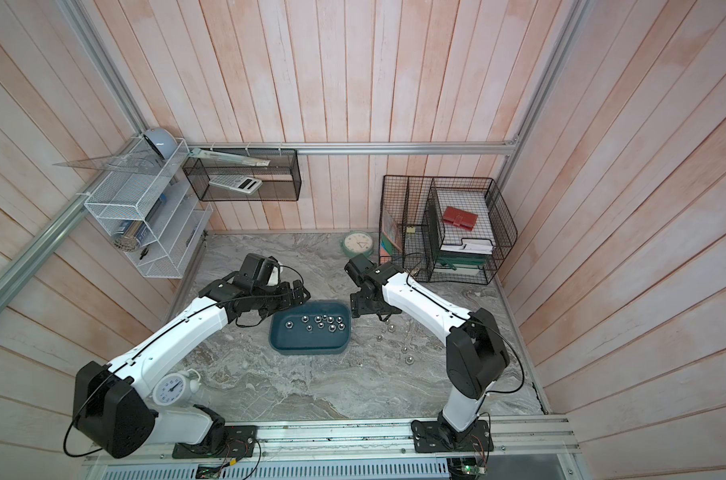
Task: Put the nuts on the desktop into the storage box
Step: Pick up the nut from the center of the board.
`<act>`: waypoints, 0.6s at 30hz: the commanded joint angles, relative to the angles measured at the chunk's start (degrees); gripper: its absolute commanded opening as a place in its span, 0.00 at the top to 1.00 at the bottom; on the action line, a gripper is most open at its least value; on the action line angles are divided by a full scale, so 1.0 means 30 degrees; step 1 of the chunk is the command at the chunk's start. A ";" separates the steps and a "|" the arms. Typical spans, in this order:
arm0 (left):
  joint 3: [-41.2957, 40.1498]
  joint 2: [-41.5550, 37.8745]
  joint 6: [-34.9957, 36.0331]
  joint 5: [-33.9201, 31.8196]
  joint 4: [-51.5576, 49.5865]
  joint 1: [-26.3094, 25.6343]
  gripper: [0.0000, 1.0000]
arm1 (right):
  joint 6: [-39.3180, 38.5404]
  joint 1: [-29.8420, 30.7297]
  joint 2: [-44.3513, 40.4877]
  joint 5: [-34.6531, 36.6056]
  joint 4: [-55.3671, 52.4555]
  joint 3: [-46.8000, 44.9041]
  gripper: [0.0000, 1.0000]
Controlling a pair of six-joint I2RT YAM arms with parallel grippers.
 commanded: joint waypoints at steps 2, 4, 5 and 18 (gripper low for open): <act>0.0764 0.0511 0.0387 0.0737 0.0590 -0.0213 0.00 | 0.1034 -0.0523 -0.0677 0.0688 0.0776 -0.1926 0.02; 0.0857 0.0594 0.0416 0.0765 0.0603 -0.0259 0.00 | 0.1284 -0.0842 -0.0653 0.0611 0.1139 -0.2656 0.06; 0.0868 0.0629 0.0416 0.0781 0.0565 -0.0275 0.00 | 0.1264 -0.1008 -0.0550 0.0399 0.1336 -0.2971 0.09; 0.0814 0.0403 0.0357 0.0329 0.0230 -0.0286 0.00 | 0.0268 -0.2440 0.1274 -0.1253 0.3016 -0.3661 0.49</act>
